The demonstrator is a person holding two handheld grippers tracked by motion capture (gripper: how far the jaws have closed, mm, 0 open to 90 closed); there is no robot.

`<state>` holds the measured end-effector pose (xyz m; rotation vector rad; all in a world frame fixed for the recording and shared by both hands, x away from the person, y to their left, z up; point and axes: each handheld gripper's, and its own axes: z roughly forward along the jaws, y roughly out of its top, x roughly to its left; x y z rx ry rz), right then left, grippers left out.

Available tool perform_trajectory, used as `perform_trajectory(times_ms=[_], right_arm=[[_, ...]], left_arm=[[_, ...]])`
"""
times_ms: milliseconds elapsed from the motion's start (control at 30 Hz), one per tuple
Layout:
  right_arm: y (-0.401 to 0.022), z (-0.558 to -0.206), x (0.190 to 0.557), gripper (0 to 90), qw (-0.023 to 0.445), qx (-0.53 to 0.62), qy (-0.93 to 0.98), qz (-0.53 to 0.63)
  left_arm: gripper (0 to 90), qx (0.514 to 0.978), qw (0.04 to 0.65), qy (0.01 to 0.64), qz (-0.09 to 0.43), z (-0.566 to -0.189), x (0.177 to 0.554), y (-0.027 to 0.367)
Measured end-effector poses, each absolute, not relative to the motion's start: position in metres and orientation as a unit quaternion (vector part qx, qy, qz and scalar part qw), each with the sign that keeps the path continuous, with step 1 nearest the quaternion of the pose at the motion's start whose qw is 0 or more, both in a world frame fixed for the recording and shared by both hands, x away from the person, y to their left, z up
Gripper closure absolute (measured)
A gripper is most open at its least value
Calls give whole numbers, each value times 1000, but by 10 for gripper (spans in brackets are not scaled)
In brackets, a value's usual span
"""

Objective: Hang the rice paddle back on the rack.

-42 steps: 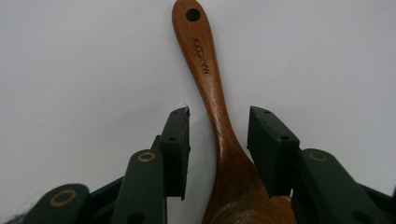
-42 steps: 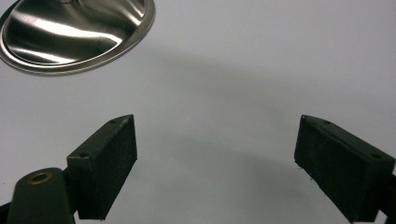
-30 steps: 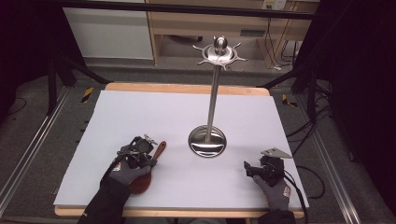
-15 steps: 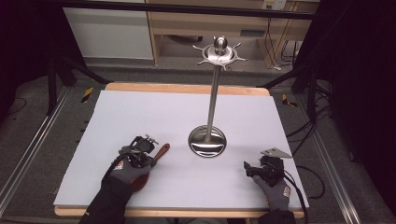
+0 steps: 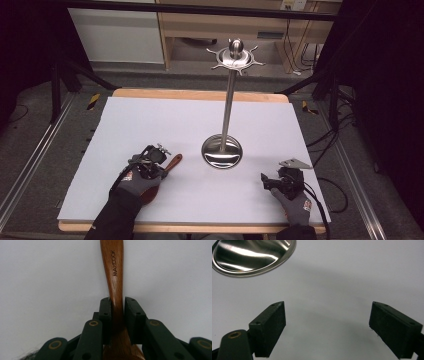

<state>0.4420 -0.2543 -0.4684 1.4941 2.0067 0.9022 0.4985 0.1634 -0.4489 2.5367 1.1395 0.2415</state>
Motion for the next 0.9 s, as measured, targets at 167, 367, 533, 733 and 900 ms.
perform_trajectory(times_ms=[167,367,533,733,900], right_arm=[[-255,-468,442,144,237,545,735,328],[-255,-468,442,146,233,545,736,328],[-255,-467,443,146,232,545,735,330],[-255,-467,443,146,227,547,736,329],[-255,-467,443,146,221,550,735,330]], left_arm=[[713,896,172,402,78,-449,501,161],[722,900,164,397,74,-449,503,160],[733,902,155,395,81,-449,502,155],[764,903,152,395,76,-448,504,155],[774,905,141,395,69,-447,506,152]])
